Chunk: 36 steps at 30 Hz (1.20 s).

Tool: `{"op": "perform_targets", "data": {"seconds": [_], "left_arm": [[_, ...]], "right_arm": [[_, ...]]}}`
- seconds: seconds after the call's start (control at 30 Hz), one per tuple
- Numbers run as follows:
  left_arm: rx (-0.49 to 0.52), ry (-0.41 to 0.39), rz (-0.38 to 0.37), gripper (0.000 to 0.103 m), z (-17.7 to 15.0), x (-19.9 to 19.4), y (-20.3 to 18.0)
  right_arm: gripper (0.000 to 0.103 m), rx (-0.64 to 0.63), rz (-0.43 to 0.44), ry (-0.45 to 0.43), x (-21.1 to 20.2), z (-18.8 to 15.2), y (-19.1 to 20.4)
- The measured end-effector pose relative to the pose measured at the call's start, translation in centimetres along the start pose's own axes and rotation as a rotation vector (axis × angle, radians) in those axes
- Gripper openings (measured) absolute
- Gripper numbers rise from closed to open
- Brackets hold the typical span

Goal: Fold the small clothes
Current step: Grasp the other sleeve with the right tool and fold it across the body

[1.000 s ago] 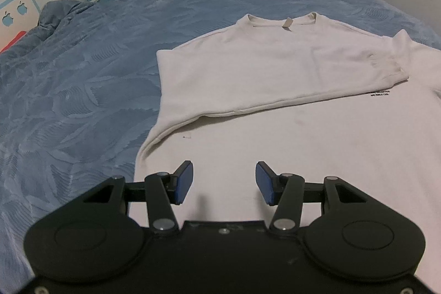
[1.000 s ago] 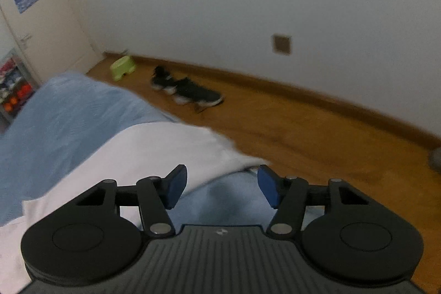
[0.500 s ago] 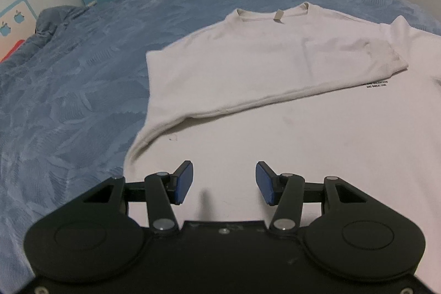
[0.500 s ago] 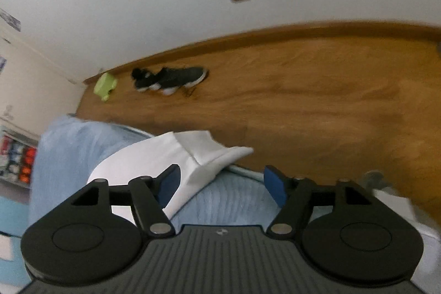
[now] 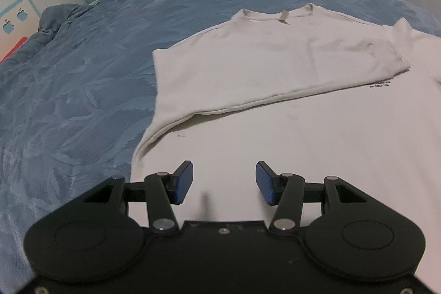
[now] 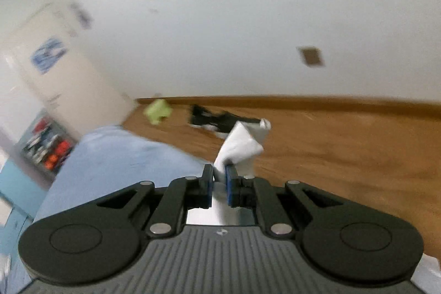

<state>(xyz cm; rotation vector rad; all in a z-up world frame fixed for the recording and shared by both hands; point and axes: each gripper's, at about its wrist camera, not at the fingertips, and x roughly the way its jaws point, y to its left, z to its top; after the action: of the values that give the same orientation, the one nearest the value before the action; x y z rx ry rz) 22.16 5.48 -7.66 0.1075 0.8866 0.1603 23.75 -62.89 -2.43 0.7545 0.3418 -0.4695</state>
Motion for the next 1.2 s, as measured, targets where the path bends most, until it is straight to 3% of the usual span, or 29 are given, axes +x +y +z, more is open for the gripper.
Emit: {"op": "perform_targets", "data": {"seconds": [0.1, 0.2, 0.43, 0.53, 0.6, 0.7, 0.83, 0.97, 1.07, 1.2], "left_arm": [[-0.002, -0.014, 0.007, 0.052, -0.1, -0.2, 1.2], [-0.026, -0.021, 0.010, 0.052, 0.1, 0.1, 3.1], [-0.129, -0.028, 0.029, 0.052, 2.5, 3.2, 8.6], [-0.130, 0.000, 0.030, 0.052, 3.4, 5.2, 10.3], [-0.092, -0.011, 0.059, 0.052, 3.7, 5.9, 11.0], [-0.090, -0.020, 0.045, 0.052, 3.6, 6.0, 12.7], [-0.134, -0.022, 0.003, 0.052, 3.4, 5.8, 15.0], [-0.188, -0.008, -0.009, 0.052, 3.1, 5.6, 16.5], [-0.214, 0.012, -0.046, 0.052, 2.6, 5.2, 17.3], [-0.220, -0.013, -0.040, 0.052, 2.9, 4.2, 17.5]], "right_arm": [[0.009, -0.154, 0.041, -0.029, -1.8, -1.4, 5.7], [0.009, -0.254, 0.110, 0.014, -2.3, -3.8, 11.1], [0.009, -0.463, 0.158, 0.067, -5.2, -12.3, 22.0], [0.009, -0.515, 0.167, 0.085, -7.2, -15.7, 25.1], [0.009, -0.554, 0.185, 0.089, -8.7, -18.3, 26.5], [0.009, -0.632, 0.233, 0.106, -10.7, -22.9, 29.3], [0.009, -0.690, 0.326, 0.194, -12.5, -28.9, 35.0], [0.009, -0.748, 0.496, 0.227, -16.5, -34.1, 41.1], [0.019, -0.769, 0.593, 0.372, -18.2, -36.8, 43.9], [0.034, -0.860, 0.553, 0.287, -19.9, -35.6, 43.2]]}}
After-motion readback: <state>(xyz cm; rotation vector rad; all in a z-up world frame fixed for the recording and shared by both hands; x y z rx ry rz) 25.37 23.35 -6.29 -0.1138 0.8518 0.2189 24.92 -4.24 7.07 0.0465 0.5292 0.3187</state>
